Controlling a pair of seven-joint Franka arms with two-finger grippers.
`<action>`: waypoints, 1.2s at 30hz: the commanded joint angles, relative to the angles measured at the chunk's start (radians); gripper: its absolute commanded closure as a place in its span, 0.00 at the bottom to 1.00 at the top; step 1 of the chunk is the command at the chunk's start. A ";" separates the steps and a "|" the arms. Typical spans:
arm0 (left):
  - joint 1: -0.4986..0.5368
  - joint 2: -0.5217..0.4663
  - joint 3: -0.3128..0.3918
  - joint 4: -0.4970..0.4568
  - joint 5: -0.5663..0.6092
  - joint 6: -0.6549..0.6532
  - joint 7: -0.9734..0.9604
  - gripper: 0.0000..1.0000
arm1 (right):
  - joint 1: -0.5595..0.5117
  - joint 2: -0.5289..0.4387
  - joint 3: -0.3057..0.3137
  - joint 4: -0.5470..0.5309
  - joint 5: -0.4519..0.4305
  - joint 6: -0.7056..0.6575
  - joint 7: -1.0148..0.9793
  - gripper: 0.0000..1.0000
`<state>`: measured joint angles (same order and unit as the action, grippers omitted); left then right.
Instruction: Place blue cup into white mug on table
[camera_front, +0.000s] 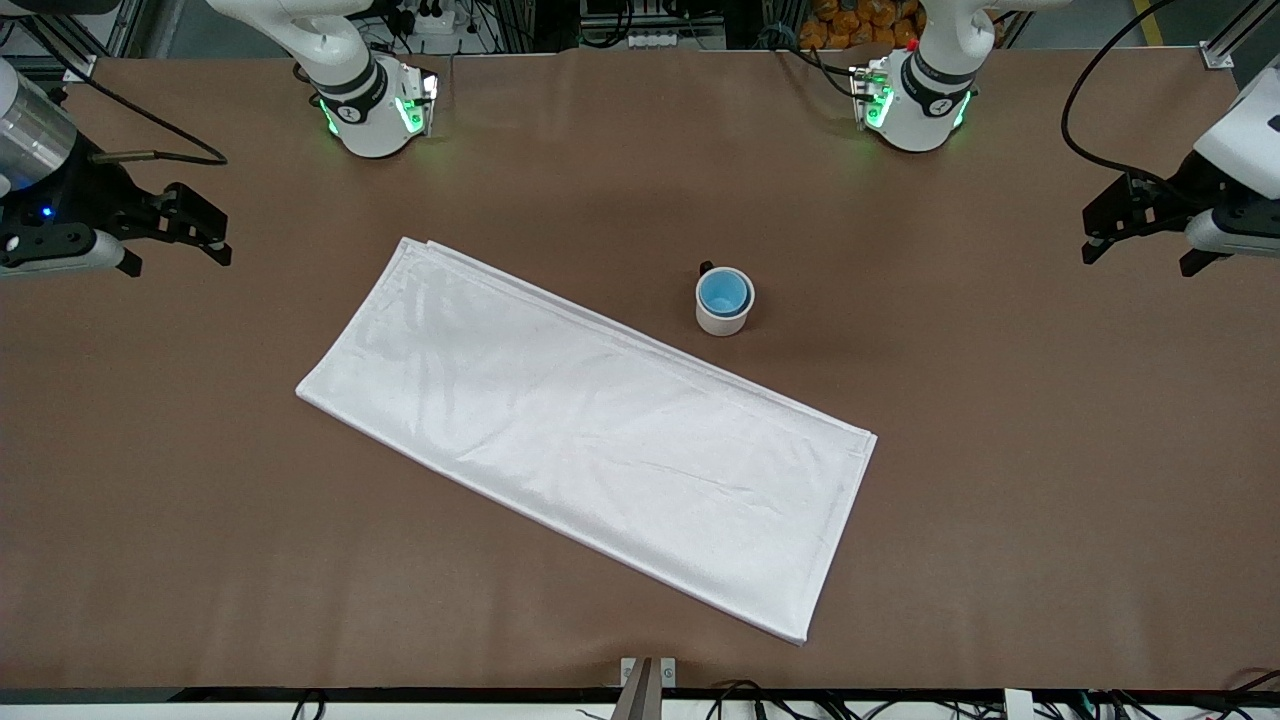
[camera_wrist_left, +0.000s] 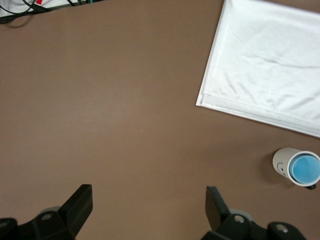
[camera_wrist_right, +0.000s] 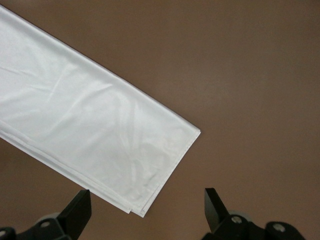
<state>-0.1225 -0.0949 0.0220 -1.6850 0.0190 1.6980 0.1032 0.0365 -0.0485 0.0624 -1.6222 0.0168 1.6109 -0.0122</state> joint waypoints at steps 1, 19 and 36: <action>-0.022 0.012 0.004 0.013 0.027 -0.049 0.026 0.00 | 0.022 -0.022 -0.029 -0.022 0.018 0.003 -0.017 0.00; -0.017 0.017 0.004 0.028 -0.007 -0.047 -0.072 0.00 | 0.020 -0.022 -0.029 -0.022 0.018 0.003 -0.017 0.00; -0.012 0.017 0.006 0.028 -0.027 -0.047 -0.074 0.00 | 0.020 -0.022 -0.029 -0.022 0.018 0.001 -0.017 0.00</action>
<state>-0.1318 -0.0846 0.0228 -1.6795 0.0098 1.6692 0.0397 0.0491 -0.0485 0.0454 -1.6223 0.0170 1.6103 -0.0127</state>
